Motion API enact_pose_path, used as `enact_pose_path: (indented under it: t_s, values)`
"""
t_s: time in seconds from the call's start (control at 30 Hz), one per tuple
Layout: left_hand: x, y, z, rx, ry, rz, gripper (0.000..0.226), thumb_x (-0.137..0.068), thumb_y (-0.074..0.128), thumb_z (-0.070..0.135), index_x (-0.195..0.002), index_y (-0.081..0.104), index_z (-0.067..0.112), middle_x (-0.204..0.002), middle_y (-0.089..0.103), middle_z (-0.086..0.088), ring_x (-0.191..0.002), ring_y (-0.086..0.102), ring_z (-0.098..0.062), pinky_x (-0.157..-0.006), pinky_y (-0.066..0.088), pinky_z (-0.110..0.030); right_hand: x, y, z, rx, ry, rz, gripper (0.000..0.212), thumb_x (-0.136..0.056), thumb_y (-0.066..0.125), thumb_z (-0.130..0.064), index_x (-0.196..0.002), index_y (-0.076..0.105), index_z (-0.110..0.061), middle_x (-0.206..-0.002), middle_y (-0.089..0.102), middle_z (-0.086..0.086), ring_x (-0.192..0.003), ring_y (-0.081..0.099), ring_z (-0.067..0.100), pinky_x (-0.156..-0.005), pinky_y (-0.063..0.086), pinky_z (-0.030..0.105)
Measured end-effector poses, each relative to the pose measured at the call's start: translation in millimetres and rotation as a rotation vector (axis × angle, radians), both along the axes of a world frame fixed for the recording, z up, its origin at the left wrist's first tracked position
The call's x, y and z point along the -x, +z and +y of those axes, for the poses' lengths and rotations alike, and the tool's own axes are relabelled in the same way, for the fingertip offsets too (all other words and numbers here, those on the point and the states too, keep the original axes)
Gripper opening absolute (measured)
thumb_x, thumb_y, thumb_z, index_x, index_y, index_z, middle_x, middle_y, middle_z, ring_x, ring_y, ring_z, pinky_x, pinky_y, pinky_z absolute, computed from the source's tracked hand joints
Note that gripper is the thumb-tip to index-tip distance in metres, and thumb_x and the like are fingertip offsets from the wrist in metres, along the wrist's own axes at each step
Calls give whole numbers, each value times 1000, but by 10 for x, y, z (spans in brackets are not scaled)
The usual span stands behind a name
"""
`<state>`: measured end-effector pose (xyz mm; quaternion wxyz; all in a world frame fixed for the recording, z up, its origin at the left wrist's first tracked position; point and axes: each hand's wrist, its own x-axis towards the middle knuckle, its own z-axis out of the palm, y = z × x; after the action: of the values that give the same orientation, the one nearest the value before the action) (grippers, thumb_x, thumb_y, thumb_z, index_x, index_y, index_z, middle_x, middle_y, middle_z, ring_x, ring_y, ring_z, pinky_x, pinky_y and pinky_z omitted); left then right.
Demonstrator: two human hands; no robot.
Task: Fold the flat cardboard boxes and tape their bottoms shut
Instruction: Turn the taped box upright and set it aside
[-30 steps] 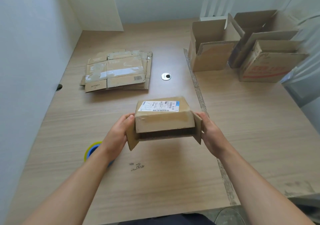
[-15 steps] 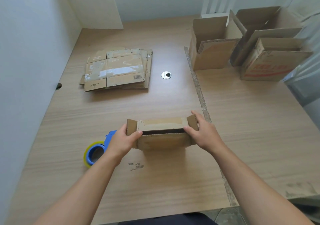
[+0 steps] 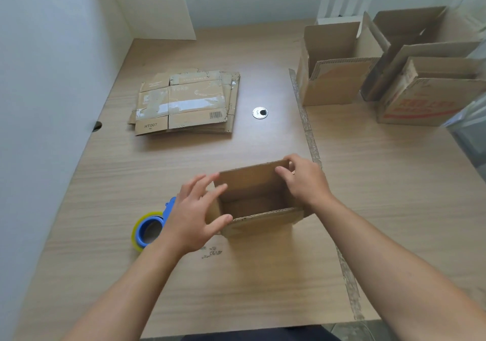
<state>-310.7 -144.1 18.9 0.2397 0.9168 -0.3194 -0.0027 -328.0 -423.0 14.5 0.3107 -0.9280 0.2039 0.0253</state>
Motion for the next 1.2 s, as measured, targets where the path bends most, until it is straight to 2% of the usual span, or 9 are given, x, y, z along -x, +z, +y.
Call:
enact_pose_path:
  t_s: [0.13,0.3,0.4,0.53,0.73,0.87,0.97,1.1,1.2]
  values:
    - [-53,71,51,-220,-95,152,84,-73,39,85,-135,59,31,-139,50,18,-133,32,-9,-112,32,-41,-90,-5,-19,-88,-89,67,37,-94,59,-48,-69,46,-23,-90,59,-3,-90,52,25,-66,33,33]
    - [84,-99,26,-540,-93,110,118,-58,20,100,-152,33,31,-159,25,15,-147,8,-15,-121,13,-37,-140,8,-12,-170,-140,88,37,-92,61,-50,-121,55,-28,-113,63,2,-107,53,25,-81,42,36]
    - [168,-214,10,-530,-42,84,117,-61,18,98,-152,36,26,-161,23,11,-149,6,-18,-121,13,-39,-55,26,11,49,-17,-158,45,-91,68,-34,-131,50,-25,-119,55,2,-108,52,28,-86,48,44]
    - [164,-259,45,-440,-68,76,113,-64,23,98,-144,49,23,-158,31,8,-147,10,-17,-119,22,-39,173,-123,-116,350,300,-362,36,-79,81,-17,-112,68,-11,-116,61,10,-103,55,37,-83,49,49]
    - [198,-200,44,-106,30,-22,83,-77,53,74,-136,58,15,-152,40,-3,-141,28,-26,-114,30,-47,273,-133,-118,-38,170,-366,8,-93,67,-20,-98,71,-14,-103,62,-1,-89,58,17,-83,43,27]
    - [208,-169,-26,112,285,100,74,-80,74,46,-143,49,14,-154,28,-1,-132,33,-24,-111,27,-33,258,-37,-68,-202,17,-298,15,-93,67,-26,-107,69,-23,-110,59,-5,-86,59,6,-77,37,4]
    - [224,-153,-57,213,342,249,72,-82,78,36,-145,47,19,-151,30,12,-136,35,-10,-111,37,-36,305,5,-62,-424,-104,-258,19,-92,67,-34,-111,65,-32,-115,60,-9,-98,59,-2,-79,40,8]
    - [270,-106,-104,287,218,390,86,-78,73,56,-151,36,30,-153,23,26,-135,25,17,-101,40,-13,451,-20,-29,-847,-156,-240,29,-98,59,-33,-128,58,-35,-125,59,-18,-115,56,-6,-95,44,20]
    - [291,-80,-101,320,152,480,100,-70,65,72,-154,25,34,-159,16,24,-137,18,21,-99,36,-3,544,-106,0,-833,-95,-233,38,-101,55,-23,-138,53,-34,-128,53,-29,-116,50,-19,-92,42,6]
